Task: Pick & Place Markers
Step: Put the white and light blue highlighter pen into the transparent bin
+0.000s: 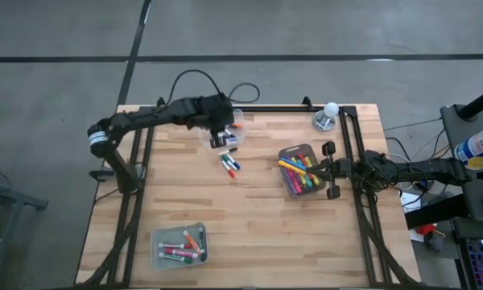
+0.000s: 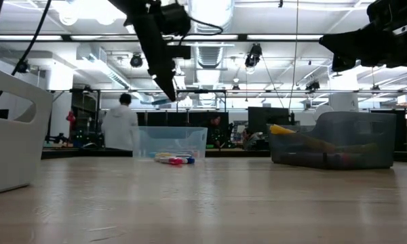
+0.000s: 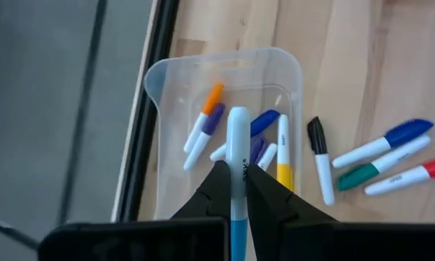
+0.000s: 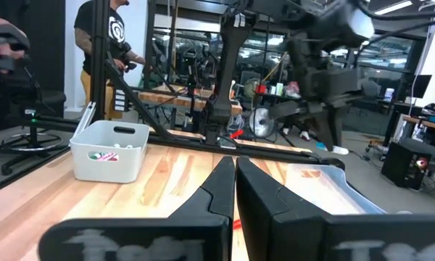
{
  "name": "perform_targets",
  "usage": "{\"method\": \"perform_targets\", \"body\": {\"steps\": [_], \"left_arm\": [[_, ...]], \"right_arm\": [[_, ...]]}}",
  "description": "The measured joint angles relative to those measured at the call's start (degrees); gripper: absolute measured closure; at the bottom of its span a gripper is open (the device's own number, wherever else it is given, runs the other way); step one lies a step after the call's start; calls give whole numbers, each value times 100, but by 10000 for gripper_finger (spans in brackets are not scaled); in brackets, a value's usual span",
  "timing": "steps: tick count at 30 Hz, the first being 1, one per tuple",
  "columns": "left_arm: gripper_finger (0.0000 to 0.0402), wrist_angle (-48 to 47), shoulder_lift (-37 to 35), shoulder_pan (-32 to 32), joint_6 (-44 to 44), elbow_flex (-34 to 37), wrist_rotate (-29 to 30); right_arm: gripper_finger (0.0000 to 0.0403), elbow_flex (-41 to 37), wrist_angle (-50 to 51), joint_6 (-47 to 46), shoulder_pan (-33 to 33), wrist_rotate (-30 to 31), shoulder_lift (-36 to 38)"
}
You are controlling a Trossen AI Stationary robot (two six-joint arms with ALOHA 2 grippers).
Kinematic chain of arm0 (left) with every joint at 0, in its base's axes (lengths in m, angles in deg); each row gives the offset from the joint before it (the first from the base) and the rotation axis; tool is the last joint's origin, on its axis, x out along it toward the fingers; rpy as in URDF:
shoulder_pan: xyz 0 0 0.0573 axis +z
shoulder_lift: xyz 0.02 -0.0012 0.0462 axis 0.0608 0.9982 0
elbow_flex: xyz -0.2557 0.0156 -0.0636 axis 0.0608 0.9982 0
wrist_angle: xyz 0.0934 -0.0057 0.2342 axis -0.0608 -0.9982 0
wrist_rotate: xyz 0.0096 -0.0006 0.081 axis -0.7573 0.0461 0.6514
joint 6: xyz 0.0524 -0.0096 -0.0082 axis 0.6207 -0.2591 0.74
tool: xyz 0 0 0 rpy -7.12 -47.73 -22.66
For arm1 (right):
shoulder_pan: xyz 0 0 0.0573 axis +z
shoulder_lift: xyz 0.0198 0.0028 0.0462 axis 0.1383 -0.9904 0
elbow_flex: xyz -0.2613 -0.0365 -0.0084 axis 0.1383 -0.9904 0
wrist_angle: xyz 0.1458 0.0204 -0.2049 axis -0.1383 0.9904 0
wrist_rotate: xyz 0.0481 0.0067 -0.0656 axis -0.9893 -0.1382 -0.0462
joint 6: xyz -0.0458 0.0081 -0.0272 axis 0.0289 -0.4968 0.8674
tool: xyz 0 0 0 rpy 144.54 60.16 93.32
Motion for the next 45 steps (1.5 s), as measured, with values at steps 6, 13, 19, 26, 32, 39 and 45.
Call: {"method": "perform_targets", "body": {"steps": [6, 13, 19, 26, 32, 39, 45], "left_arm": [[383, 91, 0, 334, -236, 33, -481], [383, 526, 44, 345, -269, 298, -776], [383, 655, 408, 398, -252, 355, -788], [383, 719, 1028, 423, -228, 379, -793], [383, 774, 1427, 440, -228, 347, -779], [383, 797, 1569, 447, -224, 344, -787], [380, 805, 1568, 447, -286, 341, -709]], "right_arm": [[394, 2, 0, 11, 1, 0, 0], [394, 2, 0, 0, 0, 0, 0], [394, 2, -1, 6, 0, 0, 0], [394, 2, 0, 2, 0, 0, 0], [394, 2, 0, 11, 2, 0, 0], [394, 2, 0, 1, 0, 0, 0], [394, 2, 0, 8, 2, 0, 0]]}}
